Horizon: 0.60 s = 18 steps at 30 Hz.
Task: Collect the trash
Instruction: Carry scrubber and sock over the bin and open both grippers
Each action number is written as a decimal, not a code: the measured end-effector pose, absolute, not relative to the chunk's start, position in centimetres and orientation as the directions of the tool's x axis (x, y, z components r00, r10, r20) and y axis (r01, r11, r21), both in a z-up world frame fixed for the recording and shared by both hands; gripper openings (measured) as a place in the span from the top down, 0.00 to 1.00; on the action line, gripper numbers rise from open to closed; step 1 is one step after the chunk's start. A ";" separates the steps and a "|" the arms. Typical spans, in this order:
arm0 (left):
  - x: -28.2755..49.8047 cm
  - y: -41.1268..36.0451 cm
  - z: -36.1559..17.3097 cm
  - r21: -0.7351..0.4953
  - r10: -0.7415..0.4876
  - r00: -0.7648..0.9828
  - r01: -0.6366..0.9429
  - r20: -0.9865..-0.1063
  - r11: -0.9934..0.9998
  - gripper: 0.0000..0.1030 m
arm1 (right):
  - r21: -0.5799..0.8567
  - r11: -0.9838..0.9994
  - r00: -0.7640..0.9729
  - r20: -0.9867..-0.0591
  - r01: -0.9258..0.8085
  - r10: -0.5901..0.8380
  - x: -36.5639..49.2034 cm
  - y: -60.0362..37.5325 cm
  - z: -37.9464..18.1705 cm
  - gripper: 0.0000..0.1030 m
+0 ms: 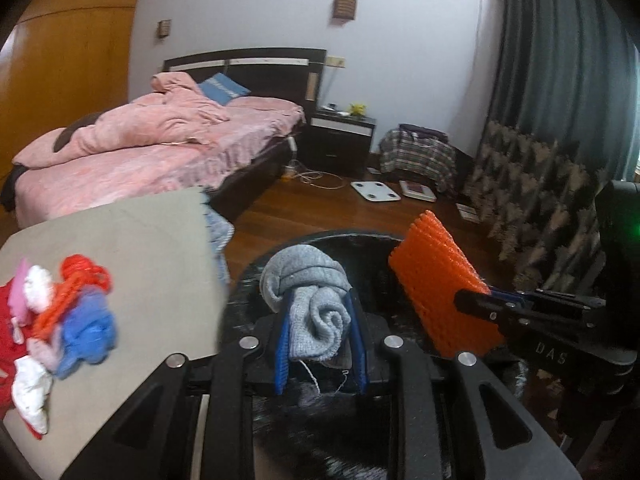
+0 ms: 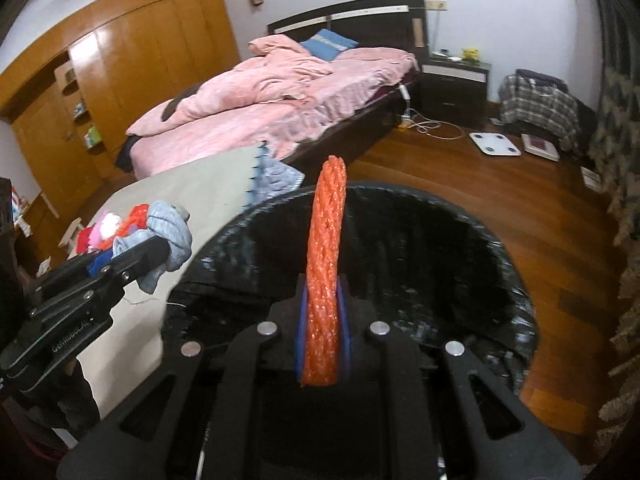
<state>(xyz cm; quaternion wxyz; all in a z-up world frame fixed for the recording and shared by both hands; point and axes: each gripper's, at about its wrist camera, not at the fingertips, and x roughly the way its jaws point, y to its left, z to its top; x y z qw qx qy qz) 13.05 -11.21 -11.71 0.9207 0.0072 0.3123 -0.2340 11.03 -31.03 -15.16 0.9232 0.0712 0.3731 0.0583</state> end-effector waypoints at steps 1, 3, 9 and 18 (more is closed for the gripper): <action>13.1 -11.7 -11.8 -0.137 -0.437 0.687 0.446 -0.581 0.885 0.75 | 0.173 0.984 0.715 -0.682 -0.044 0.152 10.9 -31.5 -15.3 0.86; 13.4 -12.5 -12.0 -0.151 -0.456 0.665 0.464 -0.591 0.873 0.72 | 0.170 0.985 0.716 -0.685 -0.024 0.135 10.7 -32.1 -15.4 0.79; 13.2 -11.7 -12.0 -0.157 -0.452 0.678 0.451 -0.580 0.879 0.45 | 0.154 0.988 0.733 -0.674 0.022 0.088 10.6 -33.0 -15.1 0.47; 12.4 -5.3 -10.6 -0.098 -0.297 0.779 0.294 -0.552 0.951 0.15 | 0.164 0.986 0.792 -0.603 0.007 0.095 10.5 -30.8 -13.6 0.05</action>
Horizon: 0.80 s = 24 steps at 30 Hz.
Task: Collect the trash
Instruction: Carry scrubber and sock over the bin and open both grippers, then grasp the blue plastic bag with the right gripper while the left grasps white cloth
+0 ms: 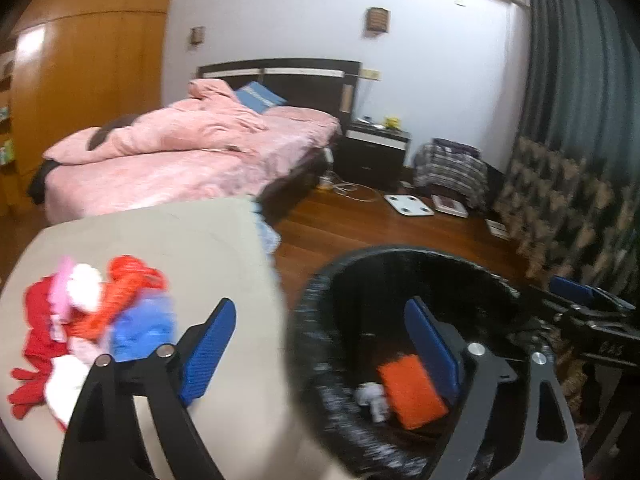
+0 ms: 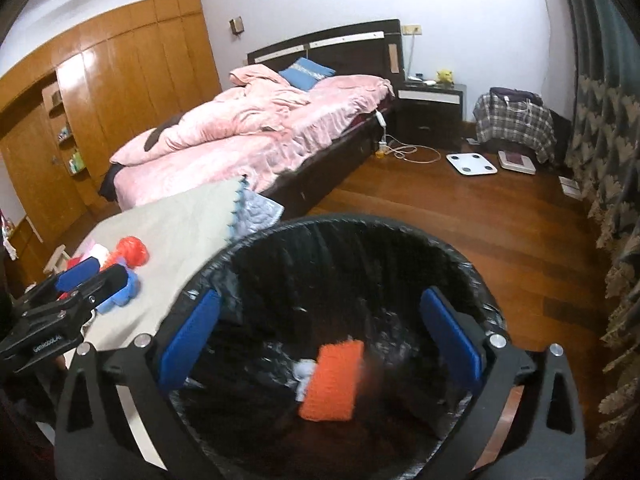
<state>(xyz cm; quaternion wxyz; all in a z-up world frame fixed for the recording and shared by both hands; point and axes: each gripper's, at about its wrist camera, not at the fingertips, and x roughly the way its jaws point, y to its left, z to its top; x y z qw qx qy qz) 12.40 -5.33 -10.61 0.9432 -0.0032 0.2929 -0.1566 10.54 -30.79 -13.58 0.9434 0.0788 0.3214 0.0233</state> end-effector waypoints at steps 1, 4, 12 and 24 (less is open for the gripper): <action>12.3 -4.5 -10.5 -0.091 -0.278 0.788 0.275 -0.549 0.957 0.14 | 0.164 0.986 0.793 -0.601 0.003 0.098 10.6 -30.4 -13.4 0.05; 11.8 -2.2 -10.3 -0.069 -0.223 0.811 0.222 -0.541 0.973 0.13 | 0.168 0.985 0.795 -0.593 -0.028 0.124 11.2 -28.7 -13.1 0.05; 10.3 4.5 -10.5 -0.023 -0.068 0.846 0.065 -0.529 0.998 0.13 | 0.155 0.973 0.787 -0.573 -0.170 0.229 13.2 -21.3 -12.6 0.05; 9.9 12.7 -12.9 -0.005 0.084 0.821 -0.105 -0.565 0.994 0.20 | 0.148 0.932 0.732 -0.583 -0.330 0.352 16.1 -11.9 -14.1 0.05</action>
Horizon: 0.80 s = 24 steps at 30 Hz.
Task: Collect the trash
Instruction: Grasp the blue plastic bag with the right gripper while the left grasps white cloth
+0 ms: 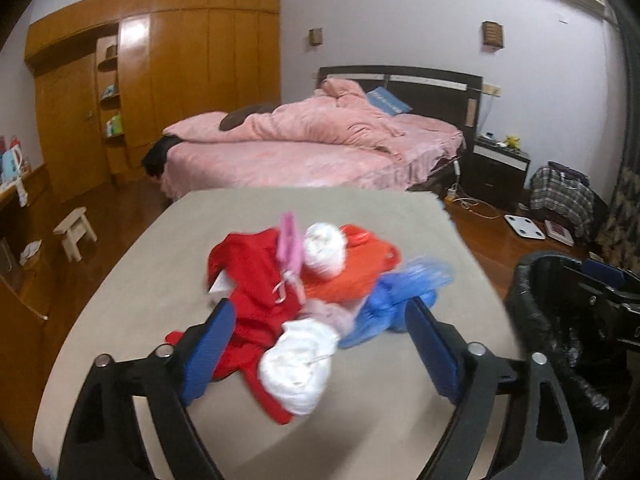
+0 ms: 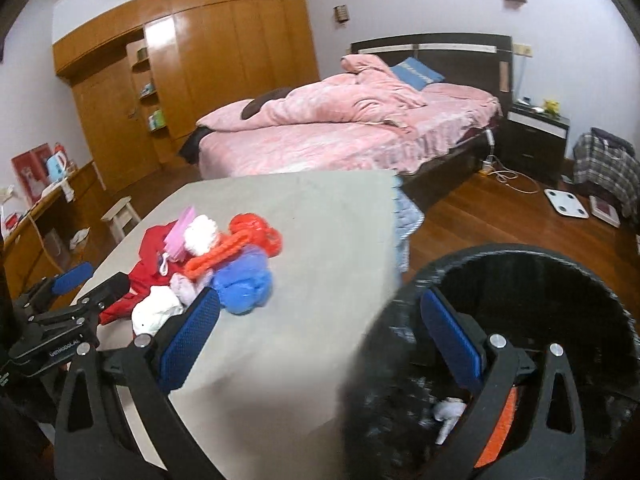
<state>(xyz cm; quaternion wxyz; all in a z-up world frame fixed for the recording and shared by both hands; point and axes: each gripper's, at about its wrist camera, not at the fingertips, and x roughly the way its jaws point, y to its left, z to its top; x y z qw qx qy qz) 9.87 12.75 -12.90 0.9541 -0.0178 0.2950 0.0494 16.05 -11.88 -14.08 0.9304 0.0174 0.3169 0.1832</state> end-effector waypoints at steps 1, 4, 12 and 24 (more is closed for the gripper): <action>10.0 13.1 -13.3 -0.007 0.086 0.816 -0.110 -0.571 0.994 0.22 | 0.147 0.929 0.726 -0.586 -0.340 0.359 16.2 -11.3 -14.3 0.05; 10.3 13.7 -14.6 -0.009 0.090 0.798 -0.118 -0.596 0.993 0.27 | 0.143 0.922 0.716 -0.592 -0.359 0.370 16.8 -9.8 -14.9 0.05; 11.9 14.1 -17.1 -0.013 0.086 0.758 -0.123 -0.647 0.992 0.35 | 0.133 0.917 0.698 -0.610 -0.376 0.375 18.3 -8.3 -16.2 0.05; 14.2 15.5 -19.9 -0.065 0.049 0.675 -0.142 -0.736 0.988 0.53 | 0.114 0.905 0.666 -0.640 -0.410 0.382 20.5 -5.6 -18.1 0.05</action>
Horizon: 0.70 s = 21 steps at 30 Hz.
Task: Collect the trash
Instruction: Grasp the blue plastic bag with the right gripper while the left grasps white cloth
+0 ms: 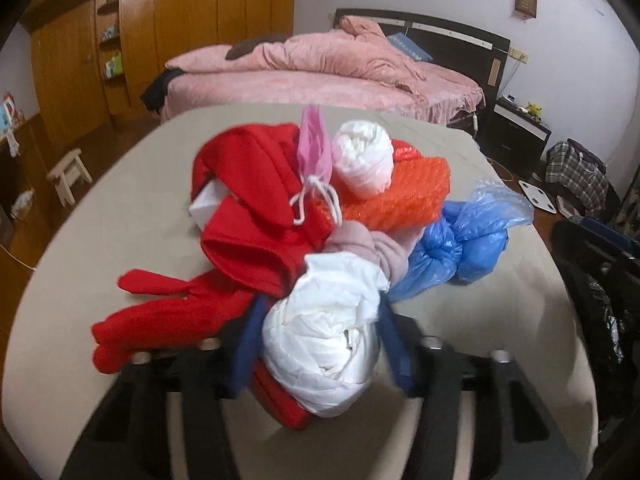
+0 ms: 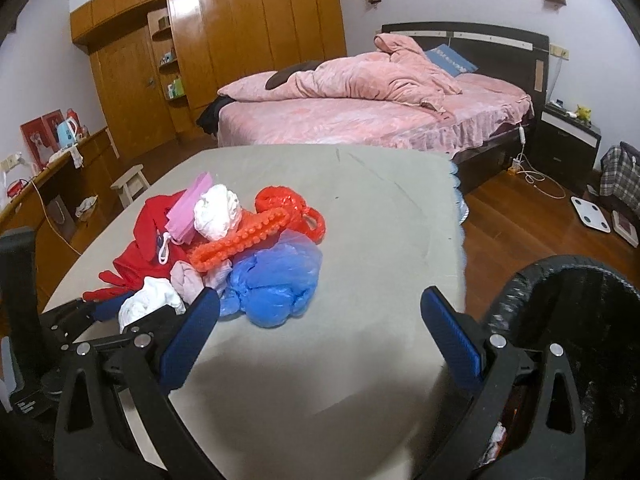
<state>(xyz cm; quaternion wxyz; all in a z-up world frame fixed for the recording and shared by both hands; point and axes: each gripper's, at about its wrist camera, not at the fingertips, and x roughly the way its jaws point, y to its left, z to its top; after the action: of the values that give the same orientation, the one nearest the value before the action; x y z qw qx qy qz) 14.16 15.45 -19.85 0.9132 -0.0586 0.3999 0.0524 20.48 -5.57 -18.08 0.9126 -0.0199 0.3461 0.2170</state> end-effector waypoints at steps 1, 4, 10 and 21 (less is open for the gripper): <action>14.1 15.6 -19.9 -0.073 0.044 0.675 -0.144 -0.737 0.987 0.56 | 0.113 0.904 0.662 -0.645 -0.411 0.382 20.8 -5.2 -18.4 0.05; 13.8 15.8 -19.7 -0.089 0.038 0.684 -0.149 -0.729 0.985 0.58 | 0.103 0.906 0.651 -0.663 -0.411 0.370 21.7 -4.4 -19.2 0.05; 12.9 15.9 -19.0 -0.103 0.034 0.715 -0.147 -0.698 0.984 0.59 | 0.106 0.903 0.615 -0.698 -0.417 0.366 23.6 -3.0 -20.7 0.06; 12.8 15.9 -17.8 -0.115 0.030 0.735 -0.146 -0.677 0.982 0.59 | 0.190 0.844 0.497 -0.735 -0.501 0.460 24.8 -1.2 -21.8 0.65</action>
<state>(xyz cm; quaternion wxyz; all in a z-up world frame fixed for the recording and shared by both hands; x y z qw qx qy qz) 12.81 15.87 -17.82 0.9279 -0.0806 0.3608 0.0475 24.79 -1.16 -21.85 0.8649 -0.0243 0.4173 0.2779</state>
